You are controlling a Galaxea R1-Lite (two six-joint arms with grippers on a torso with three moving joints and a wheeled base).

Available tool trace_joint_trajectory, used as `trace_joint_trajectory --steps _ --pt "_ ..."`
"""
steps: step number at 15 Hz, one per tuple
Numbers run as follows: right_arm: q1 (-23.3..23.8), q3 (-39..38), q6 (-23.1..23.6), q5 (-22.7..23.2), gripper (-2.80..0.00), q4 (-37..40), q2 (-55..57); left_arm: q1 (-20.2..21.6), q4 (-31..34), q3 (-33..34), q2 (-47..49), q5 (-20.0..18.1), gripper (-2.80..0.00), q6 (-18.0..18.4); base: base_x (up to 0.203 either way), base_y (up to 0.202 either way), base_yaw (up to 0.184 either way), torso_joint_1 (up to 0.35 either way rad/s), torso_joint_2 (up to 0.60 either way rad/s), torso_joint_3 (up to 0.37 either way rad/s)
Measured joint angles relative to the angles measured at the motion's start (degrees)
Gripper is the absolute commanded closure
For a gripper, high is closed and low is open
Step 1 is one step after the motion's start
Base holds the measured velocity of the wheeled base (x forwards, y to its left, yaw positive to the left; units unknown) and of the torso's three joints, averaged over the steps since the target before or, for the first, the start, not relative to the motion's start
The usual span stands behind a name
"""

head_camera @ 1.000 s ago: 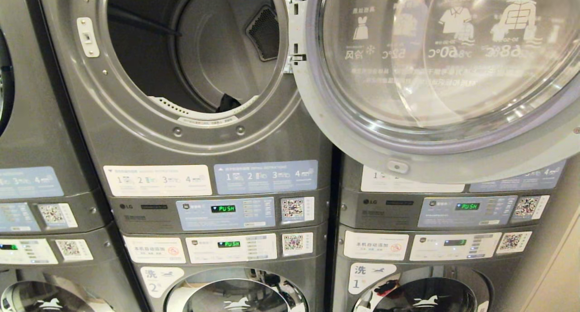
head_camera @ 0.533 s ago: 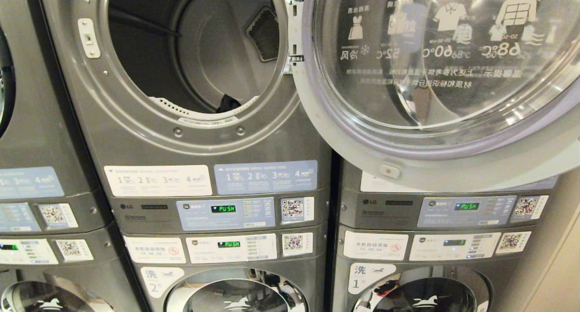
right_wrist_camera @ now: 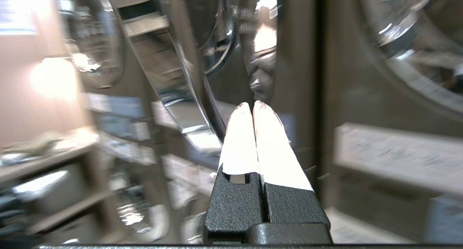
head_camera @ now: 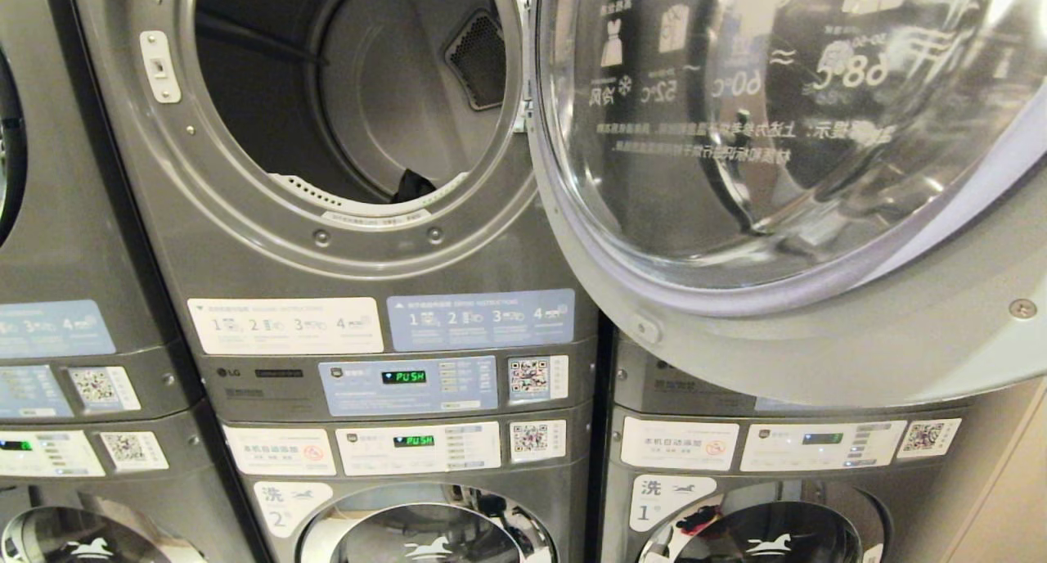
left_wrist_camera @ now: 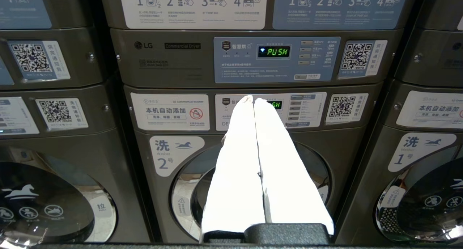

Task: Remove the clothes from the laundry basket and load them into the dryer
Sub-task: Close the dryer

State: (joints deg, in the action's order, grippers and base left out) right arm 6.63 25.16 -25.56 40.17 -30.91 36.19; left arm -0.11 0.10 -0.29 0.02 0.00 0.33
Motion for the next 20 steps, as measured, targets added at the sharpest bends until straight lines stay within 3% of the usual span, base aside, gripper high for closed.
trace_joint_trajectory --steps 2,6,10,15,20 --pt "0.2 0.5 -1.8 -0.2 0.00 4.3 -2.7 0.0 0.0 0.0 0.0 0.0 0.00 0.0 0.000 0.000 0.000 0.000 0.00 0.000" --pt "0.3 4.4 -1.5 2.6 0.00 4.5 -1.2 0.0 0.0 0.0 0.0 0.0 0.00 0.0 0.000 0.000 0.000 0.000 0.00 0.000" --pt "-0.9 11.4 2.9 6.2 0.00 4.2 7.7 0.0 0.1 0.0 0.0 0.0 0.00 0.0 0.000 0.000 0.000 0.000 0.00 0.000" --pt "-15.9 16.4 9.1 7.0 0.00 4.1 17.7 0.0 0.1 0.0 0.0 0.0 0.00 0.0 0.000 0.000 0.000 0.000 0.00 0.000" --pt "-26.8 22.1 10.4 6.6 0.00 0.4 27.5 0.0 0.1 -0.1 0.0 0.0 0.00 0.0 0.000 0.000 0.000 0.000 0.00 0.000"
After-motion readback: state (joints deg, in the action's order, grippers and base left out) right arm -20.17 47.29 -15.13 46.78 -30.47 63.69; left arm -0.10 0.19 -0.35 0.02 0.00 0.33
